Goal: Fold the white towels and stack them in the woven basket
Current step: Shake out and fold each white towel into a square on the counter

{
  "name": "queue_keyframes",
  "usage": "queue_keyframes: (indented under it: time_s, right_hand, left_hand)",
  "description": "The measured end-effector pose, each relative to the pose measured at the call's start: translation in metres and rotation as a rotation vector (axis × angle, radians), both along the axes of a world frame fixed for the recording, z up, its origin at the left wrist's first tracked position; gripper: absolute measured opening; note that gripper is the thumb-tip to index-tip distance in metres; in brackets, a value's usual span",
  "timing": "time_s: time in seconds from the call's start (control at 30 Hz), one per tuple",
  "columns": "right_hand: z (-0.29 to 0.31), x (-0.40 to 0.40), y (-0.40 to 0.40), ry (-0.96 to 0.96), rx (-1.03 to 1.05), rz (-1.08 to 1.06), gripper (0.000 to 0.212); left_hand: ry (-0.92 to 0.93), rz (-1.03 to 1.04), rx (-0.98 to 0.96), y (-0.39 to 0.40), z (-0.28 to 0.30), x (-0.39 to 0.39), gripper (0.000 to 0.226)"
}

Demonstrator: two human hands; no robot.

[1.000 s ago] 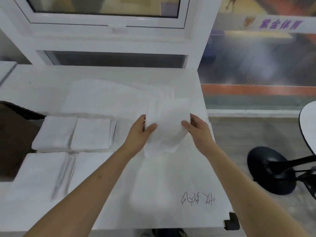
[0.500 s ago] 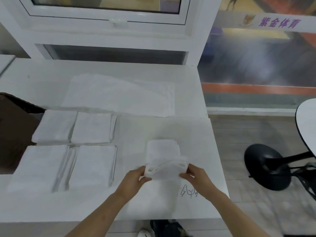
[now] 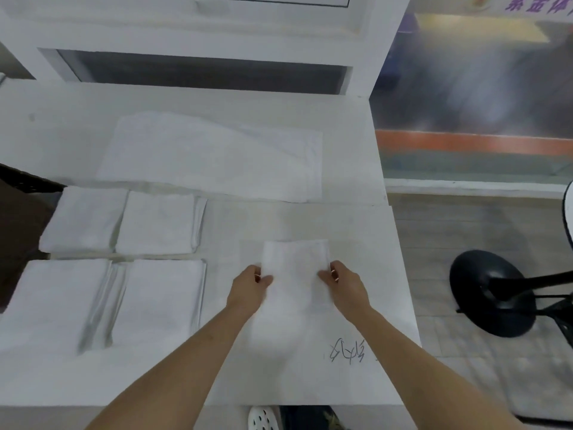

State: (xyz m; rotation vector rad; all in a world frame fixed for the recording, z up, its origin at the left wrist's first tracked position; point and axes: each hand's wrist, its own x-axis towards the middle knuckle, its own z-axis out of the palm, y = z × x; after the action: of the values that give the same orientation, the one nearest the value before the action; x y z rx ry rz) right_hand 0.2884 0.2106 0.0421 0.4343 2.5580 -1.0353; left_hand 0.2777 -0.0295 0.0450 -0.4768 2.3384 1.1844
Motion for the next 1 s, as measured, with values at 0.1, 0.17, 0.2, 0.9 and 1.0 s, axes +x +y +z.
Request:
queue_keyframes:
  time_s: [0.1,0.17,0.2,0.9,1.0]
  right_hand:
    - [-0.012,-0.010,-0.005,-0.001,0.133,0.037,0.021]
    - [-0.021,-0.008,-0.007,0.106,0.219,0.068,0.030]
    - [-0.026,-0.006,-0.007,0.180,0.272,0.114,0.038]
    - [-0.042,0.017,-0.002,-0.025,0.285,0.215,0.065]
    - [-0.039,0.027,-0.005,-0.056,0.047,0.096,0.059]
  left_hand:
    - [0.152,-0.051,-0.297,0.010,-0.014,0.001,0.041]
    - [0.364,-0.234,-0.441,0.016,-0.020,0.009,0.052]
    - [0.462,-0.323,-0.476,0.019,-0.024,0.012,0.053]
    - [0.123,-0.127,-0.369,0.044,-0.047,0.039,0.070]
    - [0.026,0.010,-0.194,0.049,-0.036,0.040,0.064]
